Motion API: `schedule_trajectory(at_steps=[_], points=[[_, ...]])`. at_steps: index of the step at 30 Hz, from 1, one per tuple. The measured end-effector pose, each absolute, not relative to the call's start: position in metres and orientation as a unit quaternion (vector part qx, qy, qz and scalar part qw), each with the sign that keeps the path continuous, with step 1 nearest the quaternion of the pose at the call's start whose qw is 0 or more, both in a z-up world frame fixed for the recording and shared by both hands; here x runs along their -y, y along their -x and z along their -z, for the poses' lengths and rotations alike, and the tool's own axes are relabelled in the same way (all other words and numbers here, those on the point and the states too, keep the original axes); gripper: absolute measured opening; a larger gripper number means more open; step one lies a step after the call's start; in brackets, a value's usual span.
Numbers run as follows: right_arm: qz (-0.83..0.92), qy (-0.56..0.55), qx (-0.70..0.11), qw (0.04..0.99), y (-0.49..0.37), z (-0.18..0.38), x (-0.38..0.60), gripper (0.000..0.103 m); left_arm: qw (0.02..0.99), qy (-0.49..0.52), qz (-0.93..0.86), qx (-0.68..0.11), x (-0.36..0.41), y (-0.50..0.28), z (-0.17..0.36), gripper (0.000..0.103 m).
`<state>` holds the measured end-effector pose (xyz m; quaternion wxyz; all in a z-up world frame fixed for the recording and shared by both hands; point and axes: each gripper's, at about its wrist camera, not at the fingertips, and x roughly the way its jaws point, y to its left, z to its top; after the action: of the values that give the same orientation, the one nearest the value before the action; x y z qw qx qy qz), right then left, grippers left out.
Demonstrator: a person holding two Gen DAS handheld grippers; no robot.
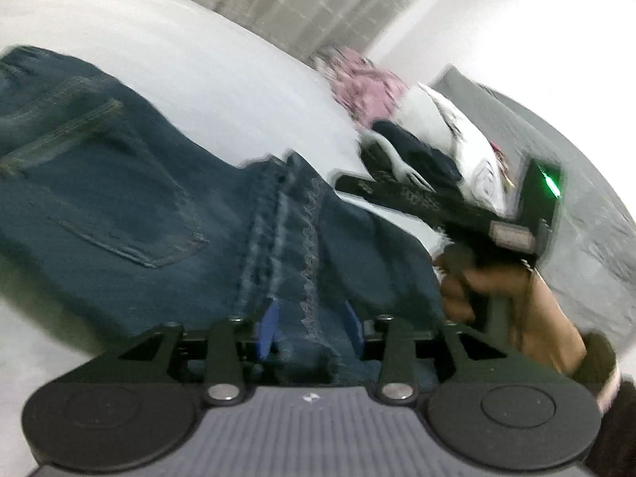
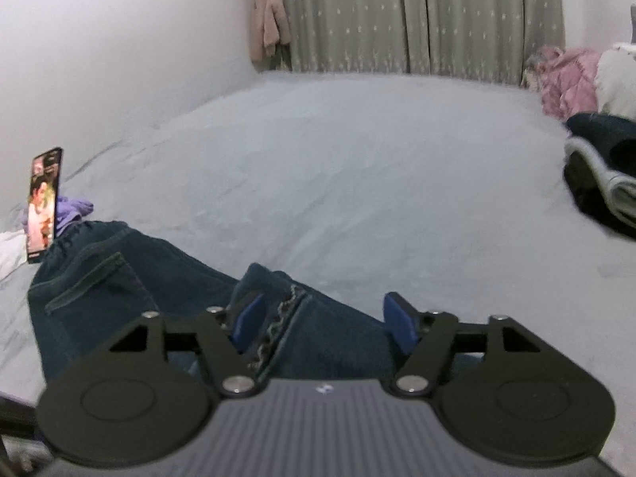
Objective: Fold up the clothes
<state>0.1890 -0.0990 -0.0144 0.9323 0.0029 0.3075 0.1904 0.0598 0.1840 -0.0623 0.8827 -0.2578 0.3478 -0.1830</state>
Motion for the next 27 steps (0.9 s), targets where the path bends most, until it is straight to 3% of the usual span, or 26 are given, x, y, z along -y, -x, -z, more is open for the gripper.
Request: schedule_trajectory(at_steps=[8, 20, 23, 27], points=[[-0.166, 0.009, -0.28, 0.945, -0.121, 0.015, 0.119, 0.082, 0.888, 0.279, 0.156, -0.33, -0.204, -0.033, 0.05, 0.05], [-0.054, 0.026, -0.254, 0.965, -0.024, 0.028, 0.151, 0.082, 0.906, 0.166, 0.259, -0.289, -0.121, -0.025, 0.039, 0.048], [-0.034, 0.018, -0.258, 0.965, -0.015, 0.032, 0.159, 0.082, 0.908, 0.153, 0.239, -0.308, -0.114, -0.029, 0.055, 0.046], [-0.027, 0.006, -0.279, 0.96, -0.011, 0.046, 0.166, 0.08, 0.906, 0.154, 0.233, -0.318, -0.118, -0.028, 0.077, 0.033]])
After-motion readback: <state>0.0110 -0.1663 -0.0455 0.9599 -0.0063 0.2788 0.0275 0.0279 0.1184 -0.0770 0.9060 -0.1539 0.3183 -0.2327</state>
